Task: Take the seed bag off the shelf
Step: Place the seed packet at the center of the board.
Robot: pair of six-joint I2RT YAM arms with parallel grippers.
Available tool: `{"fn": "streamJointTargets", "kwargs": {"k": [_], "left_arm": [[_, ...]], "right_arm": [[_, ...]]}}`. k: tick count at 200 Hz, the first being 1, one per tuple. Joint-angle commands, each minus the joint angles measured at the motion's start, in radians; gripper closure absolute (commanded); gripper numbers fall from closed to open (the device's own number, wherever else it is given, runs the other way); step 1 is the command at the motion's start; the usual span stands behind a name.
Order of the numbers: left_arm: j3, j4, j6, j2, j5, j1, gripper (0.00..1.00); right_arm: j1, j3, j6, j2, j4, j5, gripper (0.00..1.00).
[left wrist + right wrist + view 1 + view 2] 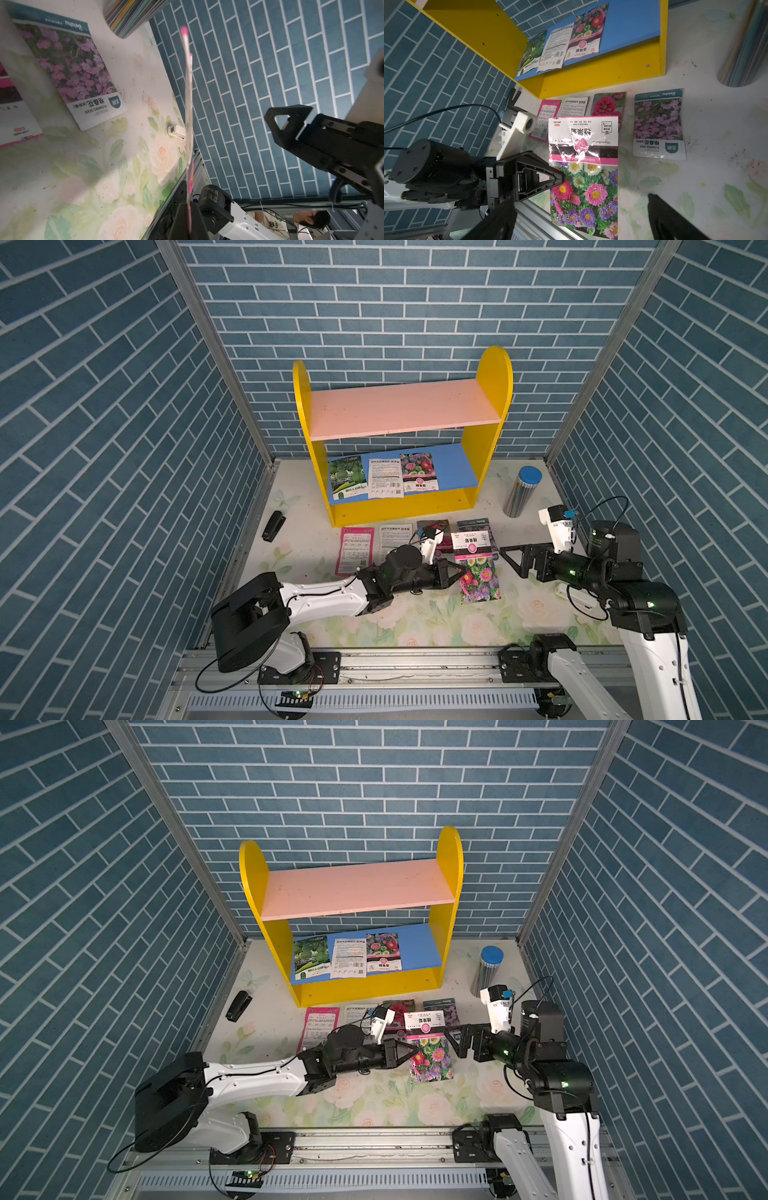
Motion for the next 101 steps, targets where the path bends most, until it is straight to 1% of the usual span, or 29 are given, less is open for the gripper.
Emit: {"fn": "streamJointTargets", "kwargs": {"k": [1,8,39,73,101], "left_arm": [[0.035,0.048,-0.067,0.068,-0.032,-0.038,1.0],[0.046,0.051,-0.097,0.092,-0.036,-0.048,1.0],[0.1,0.051,-0.143,0.191,-0.055,-0.078,1.0],[0.149,0.081,-0.19,0.301,-0.032,-0.096,1.0],[0.19,0.055,-0.213,0.36,-0.021,-0.114,1.0]], "right_arm": [[0.005,0.001,-0.013,-0.017,-0.084,0.059,0.0],[0.005,-0.012,-0.01,-0.023,-0.084,0.055,0.0],[0.005,-0.045,-0.005,-0.032,-0.085,0.066,0.0],[0.007,-0.05,0.007,-0.038,-0.091,0.074,0.0],[0.008,-0.06,0.015,-0.043,-0.097,0.099,0.0]]}}
